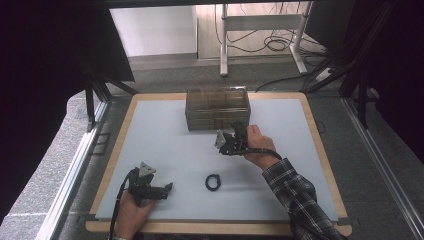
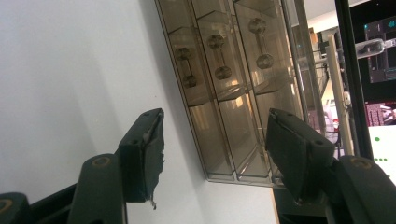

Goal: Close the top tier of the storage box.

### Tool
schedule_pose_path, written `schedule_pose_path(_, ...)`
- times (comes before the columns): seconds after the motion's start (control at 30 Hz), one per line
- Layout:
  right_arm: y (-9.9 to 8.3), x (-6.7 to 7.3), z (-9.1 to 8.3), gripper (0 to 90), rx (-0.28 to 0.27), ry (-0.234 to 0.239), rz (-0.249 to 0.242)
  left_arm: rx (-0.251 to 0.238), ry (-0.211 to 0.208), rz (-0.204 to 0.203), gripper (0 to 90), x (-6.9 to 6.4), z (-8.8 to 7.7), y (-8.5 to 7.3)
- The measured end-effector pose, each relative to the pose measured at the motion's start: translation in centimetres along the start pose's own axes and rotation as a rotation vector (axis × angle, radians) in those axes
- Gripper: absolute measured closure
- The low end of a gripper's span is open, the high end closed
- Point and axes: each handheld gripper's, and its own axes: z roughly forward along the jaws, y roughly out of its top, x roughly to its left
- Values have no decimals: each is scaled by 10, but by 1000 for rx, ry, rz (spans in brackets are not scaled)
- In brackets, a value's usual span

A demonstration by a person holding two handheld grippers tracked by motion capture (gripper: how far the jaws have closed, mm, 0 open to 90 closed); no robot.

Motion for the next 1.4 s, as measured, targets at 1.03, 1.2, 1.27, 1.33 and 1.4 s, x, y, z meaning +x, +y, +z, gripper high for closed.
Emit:
schedule_pose_path(1.03,8,2,20,413,64,-119,-132,3,0,3,0,0,0,0)
schedule_pose_path(1.2,10,2,22,434,66,-135,-132,3,0,3,0,0,0,0)
schedule_pose_path(1.27,11,2,23,450,60,-139,-146,3,0,4,0,0,0,0)
schedule_pose_path(1.33,12,2,23,460,62,-145,-153,3,0,4,0,0,0,0)
schedule_pose_path(1.4,14,2,25,478,59,-157,-168,3,0,4,0,0,0,0)
